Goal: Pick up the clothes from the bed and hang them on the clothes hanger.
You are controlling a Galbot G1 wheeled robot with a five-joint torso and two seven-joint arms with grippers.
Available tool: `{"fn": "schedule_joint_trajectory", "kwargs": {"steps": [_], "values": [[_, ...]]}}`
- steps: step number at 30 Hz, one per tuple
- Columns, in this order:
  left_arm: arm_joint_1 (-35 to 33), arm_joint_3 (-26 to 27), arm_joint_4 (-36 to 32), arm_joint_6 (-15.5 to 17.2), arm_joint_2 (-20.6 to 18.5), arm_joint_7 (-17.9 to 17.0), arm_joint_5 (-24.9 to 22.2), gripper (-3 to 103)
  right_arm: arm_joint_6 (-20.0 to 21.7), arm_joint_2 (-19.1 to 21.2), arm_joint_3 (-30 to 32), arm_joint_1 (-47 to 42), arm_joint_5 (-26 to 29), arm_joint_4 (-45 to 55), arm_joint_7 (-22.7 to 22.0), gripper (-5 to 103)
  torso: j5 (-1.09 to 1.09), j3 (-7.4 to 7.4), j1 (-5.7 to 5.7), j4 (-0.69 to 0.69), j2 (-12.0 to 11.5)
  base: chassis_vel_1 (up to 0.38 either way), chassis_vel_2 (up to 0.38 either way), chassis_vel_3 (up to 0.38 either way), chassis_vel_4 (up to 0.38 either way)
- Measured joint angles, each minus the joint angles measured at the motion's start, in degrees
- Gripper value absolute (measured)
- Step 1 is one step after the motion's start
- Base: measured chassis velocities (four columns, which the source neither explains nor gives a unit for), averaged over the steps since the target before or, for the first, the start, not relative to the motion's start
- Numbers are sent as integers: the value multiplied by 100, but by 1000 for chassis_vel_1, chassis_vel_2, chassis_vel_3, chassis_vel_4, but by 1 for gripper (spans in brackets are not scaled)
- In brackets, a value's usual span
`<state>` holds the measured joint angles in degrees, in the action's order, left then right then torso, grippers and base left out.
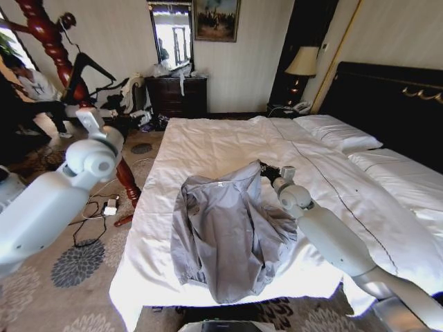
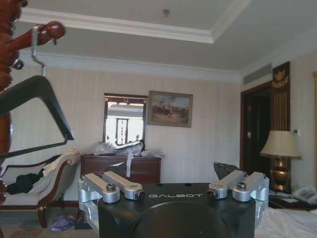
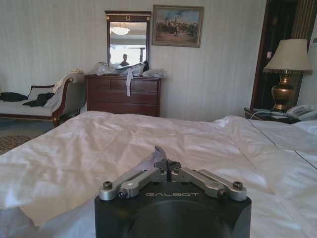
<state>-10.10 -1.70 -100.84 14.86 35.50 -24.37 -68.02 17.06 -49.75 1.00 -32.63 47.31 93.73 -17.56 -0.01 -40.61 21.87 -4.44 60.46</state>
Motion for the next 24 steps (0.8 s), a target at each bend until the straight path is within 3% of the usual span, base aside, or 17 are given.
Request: {"fn": "schedule_joint_trajectory", "kwargs": {"steps": [4,7,8,12,16,18,24], "values": [[373,-181,615,-132,328,297,-91,100,6,14,5,-3,29,9,-64,0,1,0,0,2,0,0,0,0,0],[1031,-577,1367,-208,1052,425,64,100,15,52,-10,-1,81,39,-106,0,0,-1,1,-5,0,0,0,0,0],[1031,-577,1367,-208,1052,425,64,100,15,52,-10,-1,81,39,-106,0,0,-1,1,-5,0,0,0,0,0],[1897,-1091,2091,-176,1691,508,180,101,26,84,-11,24,134,71,-128,0,5,-1,2,-10,-1,0,0,0,0],[2412,-1351,2180,77,1714,373,126,100,28,97,106,-44,132,102,-130,0,2,-1,2,-2,-1,0,0,0,0],[2702,-1497,2166,426,1587,186,54,100,26,98,157,-110,104,108,-129,0,2,1,0,-1,0,0,0,0,0],[3224,-1768,2416,907,1303,62,-20,100,17,104,239,-197,50,131,-119,0,2,1,0,-1,0,0,0,0,0]]}}
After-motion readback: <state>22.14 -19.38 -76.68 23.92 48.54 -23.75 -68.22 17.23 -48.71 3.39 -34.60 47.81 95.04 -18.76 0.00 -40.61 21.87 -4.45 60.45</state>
